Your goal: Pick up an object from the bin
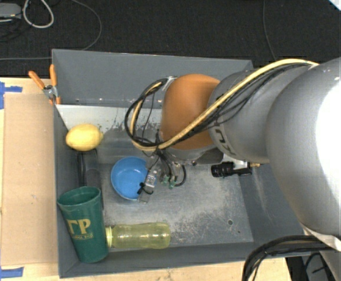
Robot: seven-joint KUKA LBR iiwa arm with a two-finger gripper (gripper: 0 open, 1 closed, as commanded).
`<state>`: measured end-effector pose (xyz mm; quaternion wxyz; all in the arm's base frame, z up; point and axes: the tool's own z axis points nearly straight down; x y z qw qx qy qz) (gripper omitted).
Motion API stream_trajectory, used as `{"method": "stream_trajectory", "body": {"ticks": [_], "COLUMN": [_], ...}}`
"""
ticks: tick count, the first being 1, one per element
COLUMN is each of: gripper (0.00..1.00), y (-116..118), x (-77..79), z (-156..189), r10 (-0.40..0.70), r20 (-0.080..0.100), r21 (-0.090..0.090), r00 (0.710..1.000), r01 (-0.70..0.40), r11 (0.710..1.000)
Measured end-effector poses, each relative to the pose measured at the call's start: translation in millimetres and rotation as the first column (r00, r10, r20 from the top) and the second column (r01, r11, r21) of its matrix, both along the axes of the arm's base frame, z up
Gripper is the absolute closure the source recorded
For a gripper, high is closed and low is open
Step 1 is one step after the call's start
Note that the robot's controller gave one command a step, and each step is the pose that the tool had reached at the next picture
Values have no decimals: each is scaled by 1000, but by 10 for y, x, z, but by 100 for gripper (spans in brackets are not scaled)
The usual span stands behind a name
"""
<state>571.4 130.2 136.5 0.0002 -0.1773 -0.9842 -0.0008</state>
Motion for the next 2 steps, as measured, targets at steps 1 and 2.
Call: {"method": "stream_trajectory", "body": {"ticks": [1, 2], "gripper": [0, 0], "y": [308, 329], "x": [-109, 218], "z": [-709, -433], "r10": [-35, -357], "r20": [-3, 4], "r21": [-2, 1], "r00": [999, 934], "r01": [35, 357], "r11": [999, 934]}}
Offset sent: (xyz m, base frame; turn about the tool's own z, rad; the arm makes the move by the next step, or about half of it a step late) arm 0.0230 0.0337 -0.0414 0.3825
